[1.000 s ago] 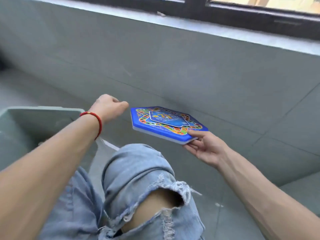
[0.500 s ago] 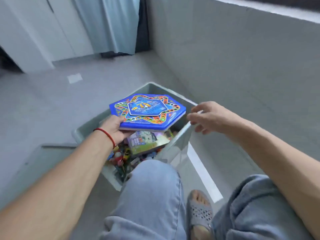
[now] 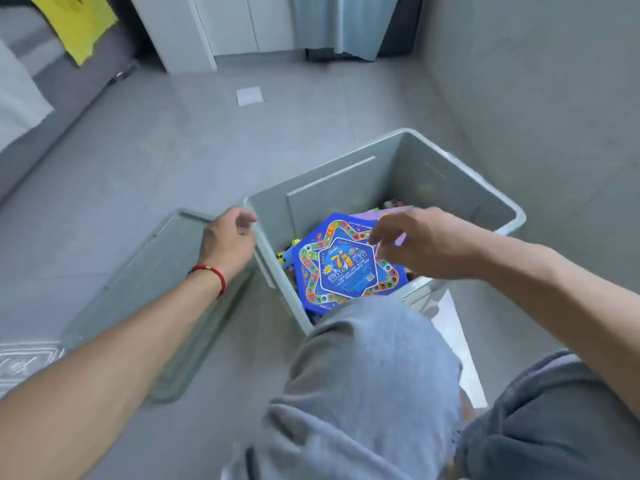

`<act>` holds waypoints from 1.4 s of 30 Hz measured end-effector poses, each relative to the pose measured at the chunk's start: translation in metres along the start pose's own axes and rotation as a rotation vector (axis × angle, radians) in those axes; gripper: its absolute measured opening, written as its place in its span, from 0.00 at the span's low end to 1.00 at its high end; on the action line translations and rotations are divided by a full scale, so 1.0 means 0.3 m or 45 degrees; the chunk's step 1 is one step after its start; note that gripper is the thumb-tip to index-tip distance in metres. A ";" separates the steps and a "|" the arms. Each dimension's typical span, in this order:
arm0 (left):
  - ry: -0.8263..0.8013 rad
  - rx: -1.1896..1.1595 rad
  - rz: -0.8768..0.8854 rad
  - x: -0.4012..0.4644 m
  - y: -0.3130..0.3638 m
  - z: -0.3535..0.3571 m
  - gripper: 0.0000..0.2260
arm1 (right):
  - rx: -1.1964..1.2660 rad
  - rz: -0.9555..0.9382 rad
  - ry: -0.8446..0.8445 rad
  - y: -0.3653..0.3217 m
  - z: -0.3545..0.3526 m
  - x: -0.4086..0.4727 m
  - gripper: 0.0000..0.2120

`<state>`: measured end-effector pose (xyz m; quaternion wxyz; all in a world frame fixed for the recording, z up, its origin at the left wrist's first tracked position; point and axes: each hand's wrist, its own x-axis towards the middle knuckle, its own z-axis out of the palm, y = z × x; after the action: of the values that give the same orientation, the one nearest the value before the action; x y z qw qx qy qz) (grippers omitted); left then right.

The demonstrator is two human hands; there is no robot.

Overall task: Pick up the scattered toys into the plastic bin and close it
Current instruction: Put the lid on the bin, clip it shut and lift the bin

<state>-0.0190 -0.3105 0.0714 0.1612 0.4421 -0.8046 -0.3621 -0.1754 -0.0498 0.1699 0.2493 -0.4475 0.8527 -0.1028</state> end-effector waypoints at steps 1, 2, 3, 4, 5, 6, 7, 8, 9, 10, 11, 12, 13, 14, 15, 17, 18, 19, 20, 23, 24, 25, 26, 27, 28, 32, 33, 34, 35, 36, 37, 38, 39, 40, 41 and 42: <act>0.017 0.058 -0.021 -0.028 -0.071 -0.031 0.12 | -0.028 -0.045 -0.014 -0.054 -0.001 0.016 0.11; 0.015 0.114 -0.066 -0.047 -0.157 -0.053 0.12 | -0.038 -0.087 -0.039 -0.113 -0.001 0.036 0.10; 0.001 0.170 -0.129 -0.061 -0.247 -0.069 0.12 | -0.032 -0.125 -0.084 -0.173 0.003 0.063 0.10; -0.029 0.217 -0.202 -0.075 -0.339 -0.077 0.12 | -0.033 -0.157 -0.151 -0.236 0.010 0.096 0.10; -0.077 0.270 -0.267 -0.092 -0.430 -0.080 0.12 | -0.062 -0.186 -0.222 -0.295 0.029 0.136 0.11; -0.136 0.329 -0.308 -0.112 -0.516 -0.077 0.13 | -0.111 -0.224 -0.289 -0.356 0.052 0.174 0.12; -0.200 0.399 -0.341 -0.131 -0.587 -0.072 0.14 | -0.173 -0.249 -0.350 -0.410 0.084 0.213 0.14; -0.253 0.454 -0.374 -0.149 -0.652 -0.065 0.15 | -0.259 -0.248 -0.415 -0.457 0.126 0.248 0.17; -0.295 0.481 -0.415 -0.166 -0.708 -0.053 0.16 | -0.383 -0.229 -0.482 -0.489 0.173 0.280 0.20; -0.331 0.480 -0.456 -0.177 -0.761 -0.037 0.18 | -0.517 -0.195 -0.547 -0.503 0.224 0.310 0.23; -0.365 0.487 -0.500 -0.189 -0.804 -0.021 0.19 | -0.644 -0.158 -0.608 -0.502 0.274 0.334 0.25; -0.399 0.508 -0.534 -0.196 -0.853 -0.004 0.22 | -0.724 -0.125 -0.646 -0.494 0.319 0.355 0.27; -0.428 0.537 -0.552 -0.205 -0.893 0.015 0.24 | -0.712 -0.060 -0.666 -0.474 0.362 0.372 0.32; -0.455 0.561 -0.553 -0.207 -0.936 0.039 0.27 | -0.668 -0.001 -0.659 -0.454 0.401 0.383 0.39; -0.482 0.583 -0.544 -0.211 -0.968 0.060 0.28 | -0.655 0.022 -0.643 -0.436 0.437 0.391 0.44; -0.542 0.622 -0.514 -0.217 -1.022 0.104 0.26 | -0.669 0.032 -0.593 -0.416 0.500 0.383 0.47; -0.560 0.641 -0.500 -0.219 -1.039 0.122 0.25 | -0.676 0.027 -0.561 -0.407 0.526 0.371 0.48; -0.562 0.673 -0.494 -0.221 -1.048 0.132 0.24 | -0.670 0.016 -0.522 -0.397 0.542 0.359 0.51; -0.548 0.707 -0.476 -0.220 -1.061 0.143 0.23 | -0.643 0.014 -0.492 -0.384 0.554 0.352 0.54; -0.412 0.777 -0.408 -0.218 -1.077 0.158 0.20 | -0.537 0.015 -0.501 -0.334 0.567 0.365 0.61; -0.379 0.775 -0.375 -0.214 -1.089 0.158 0.19 | -0.528 0.003 -0.515 -0.329 0.568 0.367 0.62; -0.364 0.767 -0.334 -0.212 -1.091 0.151 0.18 | -0.525 -0.006 -0.514 -0.325 0.570 0.370 0.63; -0.375 0.768 -0.283 -0.210 -1.098 0.151 0.16 | -0.531 0.001 -0.502 -0.322 0.573 0.370 0.63; -0.394 0.769 -0.242 -0.215 -1.098 0.147 0.15 | -0.535 0.009 -0.482 -0.321 0.575 0.370 0.63; -0.400 0.771 -0.204 -0.218 -1.101 0.146 0.14 | -0.533 0.020 -0.464 -0.321 0.577 0.370 0.63; -0.304 0.766 -0.079 -0.269 -1.076 0.126 0.24 | -0.579 0.046 -0.440 -0.331 0.587 0.377 0.62; -0.254 0.779 -0.020 -0.289 -1.064 0.110 0.27 | -0.596 0.040 -0.441 -0.332 0.588 0.377 0.62; -0.188 0.779 0.019 -0.301 -1.053 0.088 0.27 | -0.595 0.033 -0.440 -0.330 0.587 0.376 0.62; -0.125 0.783 0.043 -0.309 -1.036 0.056 0.28 | -0.583 0.025 -0.438 -0.327 0.588 0.375 0.62; -0.060 0.800 0.082 -0.307 -1.028 0.024 0.28 | -0.570 0.018 -0.437 -0.325 0.586 0.373 0.62; -0.006 0.829 0.121 -0.299 -1.014 -0.016 0.27 | -0.561 0.008 -0.440 -0.324 0.583 0.372 0.61; 0.018 0.861 0.170 -0.288 -1.005 -0.056 0.27 | -0.552 -0.014 -0.447 -0.321 0.581 0.371 0.61; 0.002 0.888 0.201 -0.275 -0.995 -0.095 0.29 | -0.534 -0.047 -0.448 -0.318 0.580 0.370 0.60; -0.044 0.898 0.213 -0.265 -0.994 -0.126 0.30 | -0.517 -0.084 -0.441 -0.315 0.577 0.366 0.60; -0.118 0.898 0.193 -0.260 -0.989 -0.150 0.31 | -0.512 -0.118 -0.430 -0.313 0.570 0.361 0.59; -0.198 0.884 0.132 -0.261 -0.986 -0.167 0.31 | -0.491 -0.136 -0.422 -0.311 0.559 0.352 0.59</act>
<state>0.2294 -0.3703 -0.1041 -0.0420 0.4002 -0.9109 -0.0912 -0.0725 -0.1817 0.0286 0.2899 -0.5418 0.7793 0.1233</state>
